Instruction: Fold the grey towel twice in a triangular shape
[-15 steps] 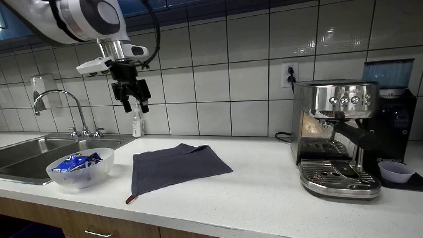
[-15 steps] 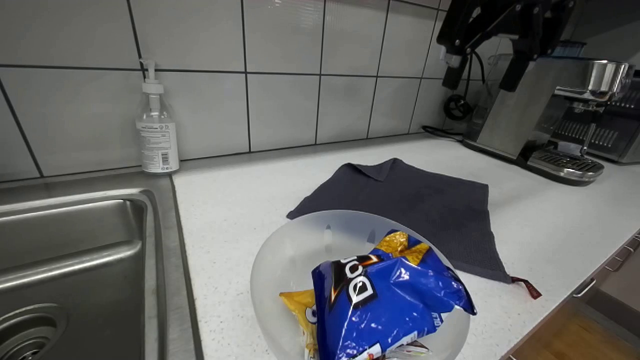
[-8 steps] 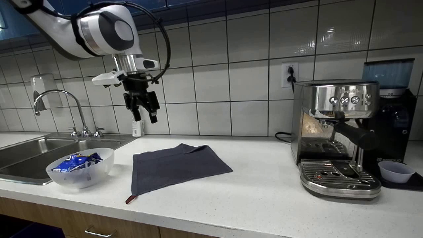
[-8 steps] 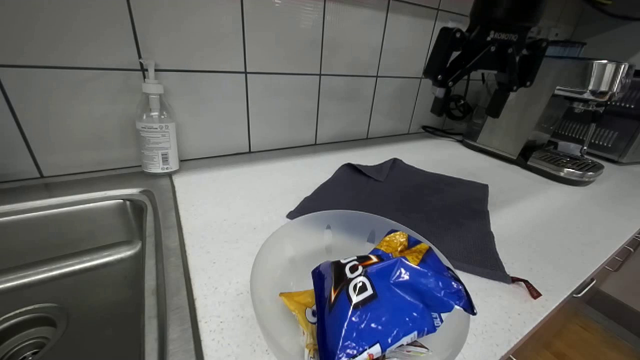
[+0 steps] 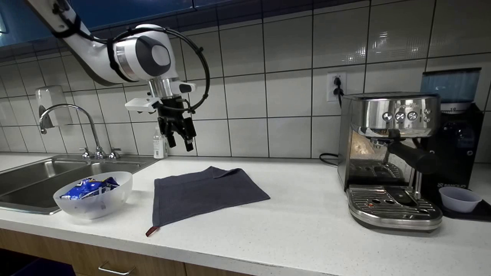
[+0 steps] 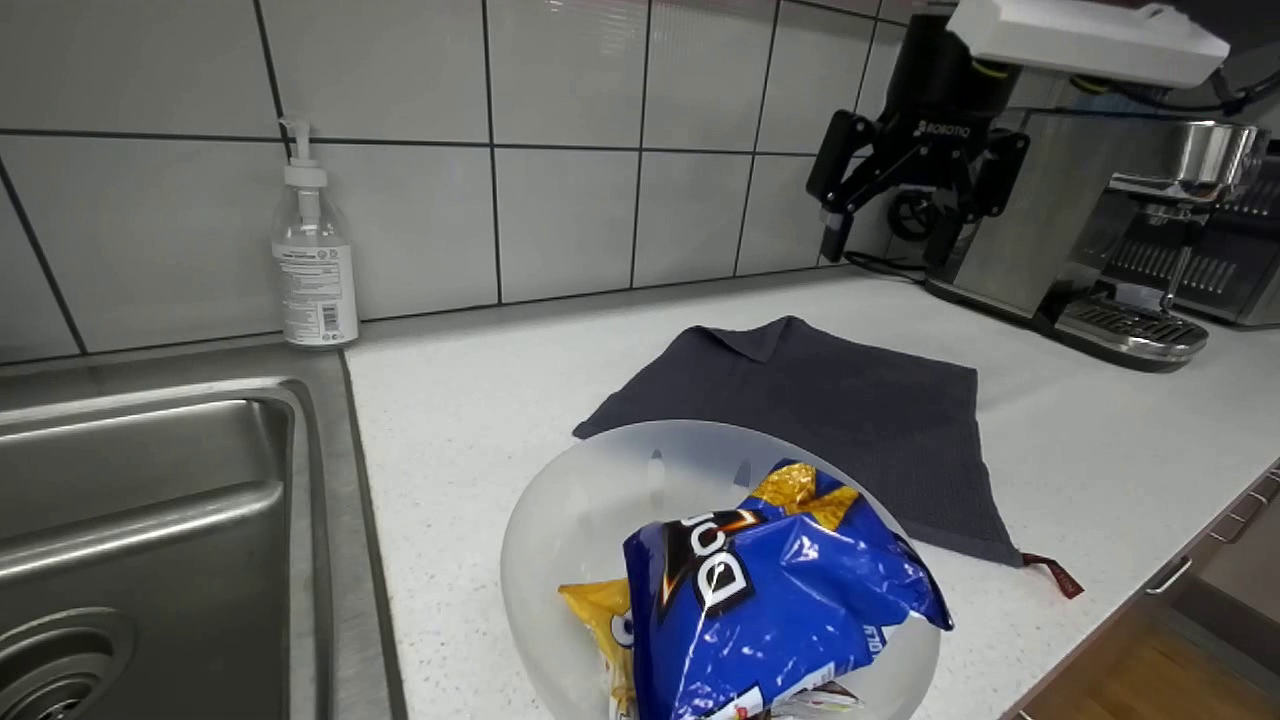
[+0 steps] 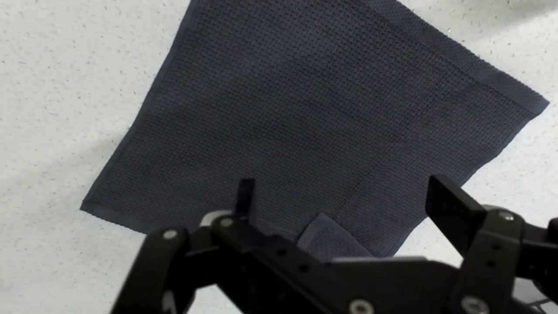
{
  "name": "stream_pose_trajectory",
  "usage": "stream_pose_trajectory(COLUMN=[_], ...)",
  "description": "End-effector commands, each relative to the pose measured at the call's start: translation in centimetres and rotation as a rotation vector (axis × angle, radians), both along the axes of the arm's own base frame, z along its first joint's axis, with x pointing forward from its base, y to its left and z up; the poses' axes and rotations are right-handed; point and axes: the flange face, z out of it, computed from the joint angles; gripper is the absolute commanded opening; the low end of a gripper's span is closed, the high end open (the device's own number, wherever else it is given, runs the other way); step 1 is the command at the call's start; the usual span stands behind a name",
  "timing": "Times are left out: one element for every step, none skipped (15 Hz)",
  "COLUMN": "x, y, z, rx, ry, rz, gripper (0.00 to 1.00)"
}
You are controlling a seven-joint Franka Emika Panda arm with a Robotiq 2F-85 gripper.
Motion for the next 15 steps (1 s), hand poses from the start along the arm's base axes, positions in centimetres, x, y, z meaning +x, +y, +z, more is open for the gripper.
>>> stream_pose_trajectory(x=[2.4, 2.8, 3.3, 3.7, 4.2, 4.7, 5.1, 5.6, 6.0, 6.5, 7.0, 7.5, 7.9, 8.4, 9.0], y=[-0.3, -0.4, -0.5, -0.6, -0.7, -0.8, -0.9, -1.0, -1.2, -1.3, -1.5, -1.6, -1.7, -1.9, -2.0], z=[-0.9, -1.2, -1.5, -1.9, -2.2, -2.6, -2.9, -3.2, -3.6, -3.9, -4.3, -4.6, -5.0, -5.3, -5.6], rx=[-0.008, -0.008, -0.007, -0.008, -0.007, -0.007, -0.005, -0.005, -0.003, -0.003, -0.002, -0.002, 0.0, 0.002, 0.003], ry=[-0.028, -0.036, -0.041, -0.051, -0.056, -0.06, -0.064, -0.069, -0.072, -0.073, -0.071, -0.073, -0.072, -0.07, -0.071], rz=[-0.029, -0.034, -0.038, -0.041, -0.045, -0.051, -0.059, -0.07, -0.083, -0.097, -0.11, -0.126, -0.14, -0.157, -0.176], gripper=[1.0, 1.0, 1.0, 1.0, 1.0, 1.0, 1.0, 1.0, 1.0, 1.0, 1.0, 1.0, 1.0, 1.0, 1.0])
